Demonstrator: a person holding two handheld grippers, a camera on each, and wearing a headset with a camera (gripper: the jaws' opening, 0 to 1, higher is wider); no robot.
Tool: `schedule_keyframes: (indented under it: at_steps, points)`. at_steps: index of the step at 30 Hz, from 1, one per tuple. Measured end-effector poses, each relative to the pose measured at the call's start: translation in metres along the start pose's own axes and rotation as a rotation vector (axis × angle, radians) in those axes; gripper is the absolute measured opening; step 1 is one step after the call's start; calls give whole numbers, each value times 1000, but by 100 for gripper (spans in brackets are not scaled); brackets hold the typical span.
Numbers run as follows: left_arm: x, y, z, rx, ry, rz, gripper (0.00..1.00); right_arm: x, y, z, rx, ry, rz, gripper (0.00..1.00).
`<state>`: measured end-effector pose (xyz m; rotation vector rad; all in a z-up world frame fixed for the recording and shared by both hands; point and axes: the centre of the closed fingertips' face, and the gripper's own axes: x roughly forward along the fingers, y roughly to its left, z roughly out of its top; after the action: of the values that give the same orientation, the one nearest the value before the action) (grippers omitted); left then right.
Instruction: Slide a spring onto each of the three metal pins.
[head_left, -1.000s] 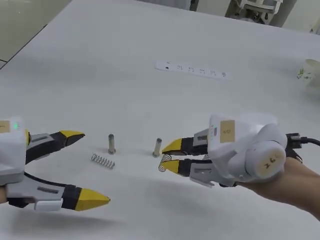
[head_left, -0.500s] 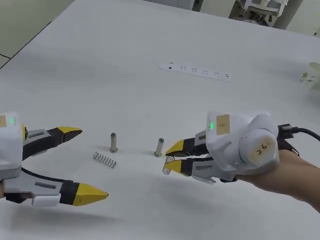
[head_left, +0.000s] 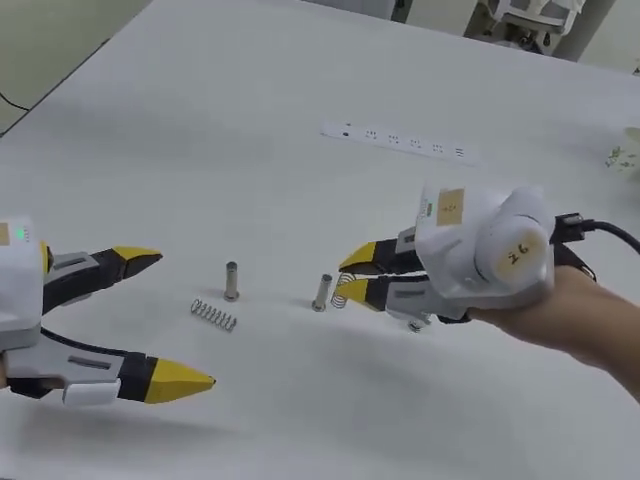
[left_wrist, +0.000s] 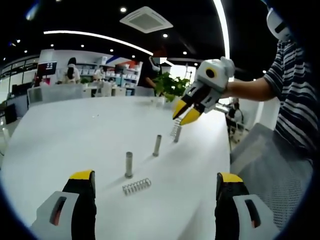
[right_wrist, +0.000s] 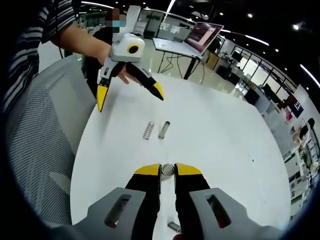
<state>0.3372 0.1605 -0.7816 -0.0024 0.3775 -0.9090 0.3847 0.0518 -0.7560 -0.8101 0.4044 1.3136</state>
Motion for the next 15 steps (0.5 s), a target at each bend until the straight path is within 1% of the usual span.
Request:
schedule_keyframes:
  at_steps: [3, 9, 13, 15]
  points:
    - [0, 0, 0, -3, -1, 1, 98, 0, -10, 3, 11, -9, -24, 7]
    - [-3, 1, 0, -5, -3, 7, 98, 2, -19, 4, 25, -12, -28, 7]
    - [-5, 2, 0, -8, -5, 10, 98, 6, -24, 2, 70, -19, -28, 7]
    - [-6, 2, 0, -10, -7, 13, 98, 7, -24, 1, 71, -17, -31, 7]
